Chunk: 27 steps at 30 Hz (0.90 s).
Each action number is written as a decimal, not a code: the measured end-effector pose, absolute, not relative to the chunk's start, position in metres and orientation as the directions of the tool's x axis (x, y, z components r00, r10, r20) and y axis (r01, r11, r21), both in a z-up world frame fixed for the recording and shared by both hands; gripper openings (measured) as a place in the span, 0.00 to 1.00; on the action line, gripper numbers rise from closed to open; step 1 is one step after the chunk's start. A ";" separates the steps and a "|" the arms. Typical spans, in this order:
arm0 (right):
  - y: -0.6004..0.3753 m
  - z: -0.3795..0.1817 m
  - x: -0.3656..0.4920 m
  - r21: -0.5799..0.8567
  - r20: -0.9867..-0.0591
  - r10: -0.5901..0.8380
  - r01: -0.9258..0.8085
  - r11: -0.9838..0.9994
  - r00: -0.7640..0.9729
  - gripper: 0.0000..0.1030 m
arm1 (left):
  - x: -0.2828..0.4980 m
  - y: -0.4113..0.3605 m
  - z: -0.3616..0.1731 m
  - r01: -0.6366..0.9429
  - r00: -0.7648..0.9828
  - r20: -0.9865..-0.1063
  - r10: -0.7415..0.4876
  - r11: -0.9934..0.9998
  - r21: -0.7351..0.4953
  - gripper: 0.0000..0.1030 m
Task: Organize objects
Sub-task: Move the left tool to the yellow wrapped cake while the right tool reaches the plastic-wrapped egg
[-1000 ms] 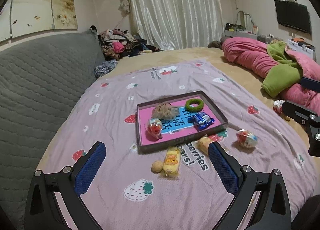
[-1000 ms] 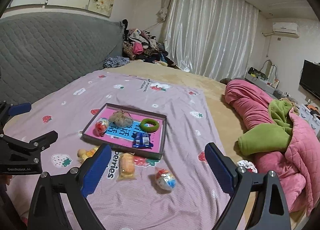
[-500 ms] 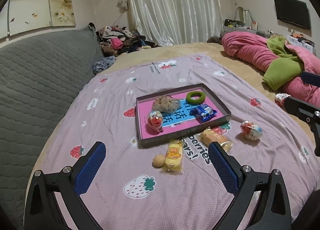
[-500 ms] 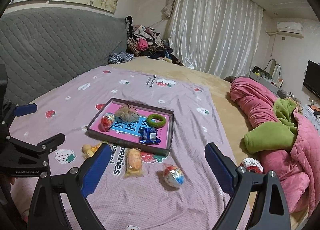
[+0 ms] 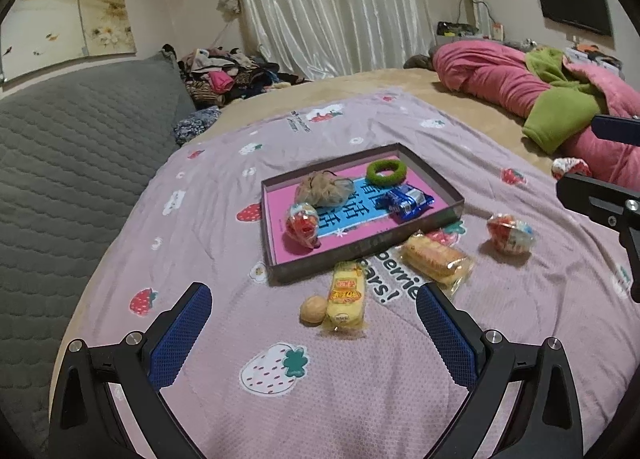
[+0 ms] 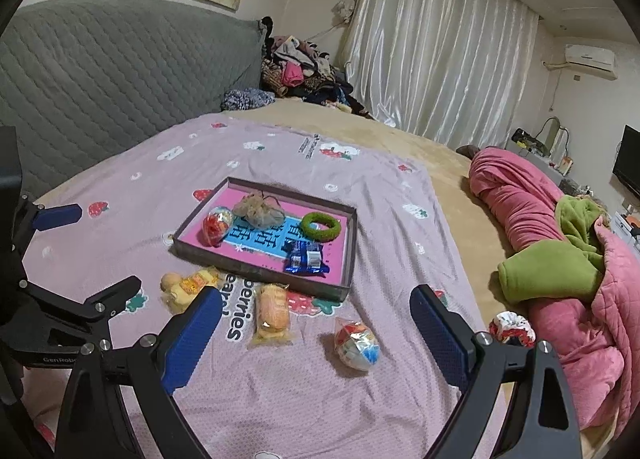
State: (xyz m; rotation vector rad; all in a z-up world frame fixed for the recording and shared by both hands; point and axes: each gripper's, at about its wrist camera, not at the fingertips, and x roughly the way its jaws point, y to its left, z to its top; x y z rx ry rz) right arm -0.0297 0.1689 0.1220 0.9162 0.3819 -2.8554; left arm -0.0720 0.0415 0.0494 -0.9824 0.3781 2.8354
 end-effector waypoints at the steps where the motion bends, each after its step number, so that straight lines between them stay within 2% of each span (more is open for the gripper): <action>1: 0.168 0.119 -0.030 -0.202 -0.589 -0.036 0.190 -0.961 -0.807 0.92 | -0.072 0.042 0.048 -0.193 -0.782 -0.623 0.030 -0.962 0.195 0.99; 27: 0.195 0.079 -0.043 -0.224 -0.642 0.014 0.171 -0.959 -0.767 0.93 | -0.094 0.062 0.006 -0.242 -0.731 -0.679 0.072 -0.957 0.158 0.99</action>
